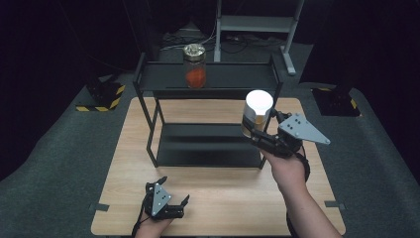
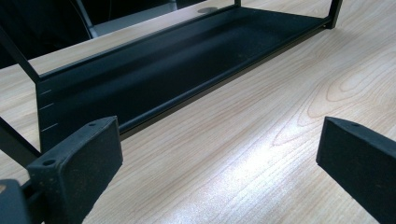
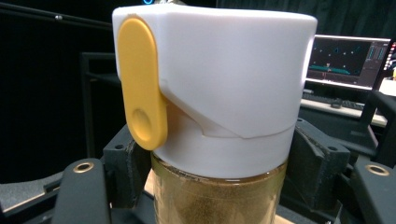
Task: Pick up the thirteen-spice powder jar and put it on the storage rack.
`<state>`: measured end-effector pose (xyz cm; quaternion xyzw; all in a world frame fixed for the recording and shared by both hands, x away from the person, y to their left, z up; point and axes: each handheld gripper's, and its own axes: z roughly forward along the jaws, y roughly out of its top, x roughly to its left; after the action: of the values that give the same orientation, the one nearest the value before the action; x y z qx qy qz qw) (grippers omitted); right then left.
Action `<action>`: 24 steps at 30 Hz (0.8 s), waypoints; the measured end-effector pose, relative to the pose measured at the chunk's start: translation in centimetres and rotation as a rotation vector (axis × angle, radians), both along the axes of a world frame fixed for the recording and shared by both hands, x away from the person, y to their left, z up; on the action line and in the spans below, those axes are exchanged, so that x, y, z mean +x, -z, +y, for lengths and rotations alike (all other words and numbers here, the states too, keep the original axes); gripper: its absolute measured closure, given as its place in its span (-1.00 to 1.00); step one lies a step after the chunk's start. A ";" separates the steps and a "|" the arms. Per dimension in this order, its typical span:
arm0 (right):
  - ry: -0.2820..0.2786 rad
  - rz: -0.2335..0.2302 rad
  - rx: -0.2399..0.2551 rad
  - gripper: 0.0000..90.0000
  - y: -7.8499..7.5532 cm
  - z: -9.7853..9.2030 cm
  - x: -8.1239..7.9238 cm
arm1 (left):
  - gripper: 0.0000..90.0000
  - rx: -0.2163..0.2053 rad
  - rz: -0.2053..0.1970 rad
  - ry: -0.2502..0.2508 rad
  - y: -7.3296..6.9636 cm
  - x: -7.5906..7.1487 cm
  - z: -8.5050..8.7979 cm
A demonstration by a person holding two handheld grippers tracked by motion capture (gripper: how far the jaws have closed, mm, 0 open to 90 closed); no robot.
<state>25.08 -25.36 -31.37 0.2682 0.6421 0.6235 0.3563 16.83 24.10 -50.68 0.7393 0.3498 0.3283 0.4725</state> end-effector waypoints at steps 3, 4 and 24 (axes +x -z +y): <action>0.000 -0.009 0.002 -0.34 -0.6 0.2 0.2 | -0.99 -0.001 0.000 0.000 0.0 0.0 0.0; 0.002 -0.012 0.002 -0.34 -0.8 0.3 0.3 | -0.99 -0.001 0.000 0.001 0.0 0.0 0.0; 0.017 -0.035 0.036 -0.34 -3.5 2.3 2.8 | -0.99 -0.015 0.003 0.001 0.1 0.0 0.2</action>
<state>27.88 -23.08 -27.84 0.2689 0.6223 0.6365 0.3678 16.83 24.30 -50.74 0.7365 0.3524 0.3245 0.4777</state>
